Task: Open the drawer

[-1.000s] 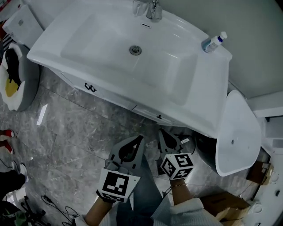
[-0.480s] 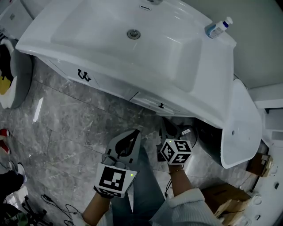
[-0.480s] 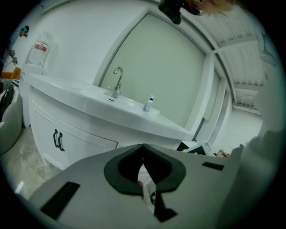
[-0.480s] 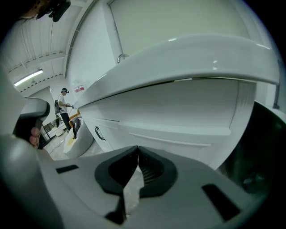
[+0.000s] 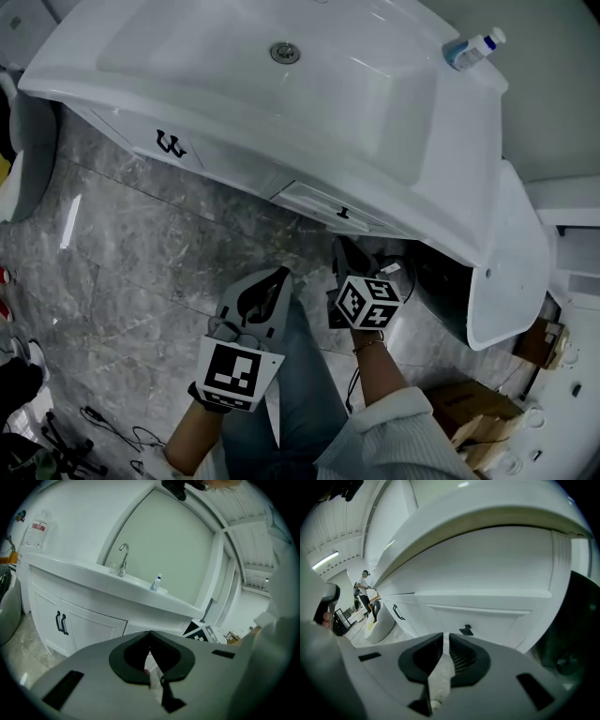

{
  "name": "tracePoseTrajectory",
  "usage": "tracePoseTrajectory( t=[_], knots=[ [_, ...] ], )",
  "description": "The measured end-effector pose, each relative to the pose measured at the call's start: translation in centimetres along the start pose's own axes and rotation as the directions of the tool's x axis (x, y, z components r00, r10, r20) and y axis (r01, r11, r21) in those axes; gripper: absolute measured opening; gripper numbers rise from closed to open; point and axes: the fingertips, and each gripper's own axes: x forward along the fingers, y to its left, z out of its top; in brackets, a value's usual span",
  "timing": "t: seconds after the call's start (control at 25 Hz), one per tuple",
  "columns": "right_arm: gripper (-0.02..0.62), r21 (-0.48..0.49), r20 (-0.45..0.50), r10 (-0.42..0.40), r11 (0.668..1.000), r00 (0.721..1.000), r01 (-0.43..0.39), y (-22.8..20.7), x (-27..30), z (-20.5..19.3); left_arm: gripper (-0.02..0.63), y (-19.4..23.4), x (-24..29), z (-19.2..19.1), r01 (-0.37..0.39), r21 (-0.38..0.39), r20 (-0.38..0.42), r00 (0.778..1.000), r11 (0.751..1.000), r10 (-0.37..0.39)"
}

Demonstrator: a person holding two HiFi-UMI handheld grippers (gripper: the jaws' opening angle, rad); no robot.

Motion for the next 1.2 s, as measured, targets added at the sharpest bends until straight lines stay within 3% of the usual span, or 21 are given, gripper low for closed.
tracePoseTrajectory(
  t=[0.48, 0.96, 1.2],
  knots=[
    [0.192, 0.09, -0.043, -0.122, 0.988, 0.992, 0.125, -2.9, 3.6, -0.3, 0.017, 1.7, -0.5, -0.7, -0.014, -0.019, -0.008, 1.0, 1.0, 0.014],
    [0.209, 0.154, -0.073, -0.191, 0.968, 0.979, 0.201, -5.2, 7.0, -0.2, 0.017, 2.6, -0.5, -1.3, -0.03, -0.046, -0.018, 0.999, 0.999, 0.029],
    [0.207, 0.14, -0.111, -0.275, 0.947, 0.955, 0.289, -6.1, 7.5, -0.5, 0.015, 3.1, -0.8, -1.8, -0.034, -0.038, -0.036, 0.999, 0.999, 0.033]
  ],
)
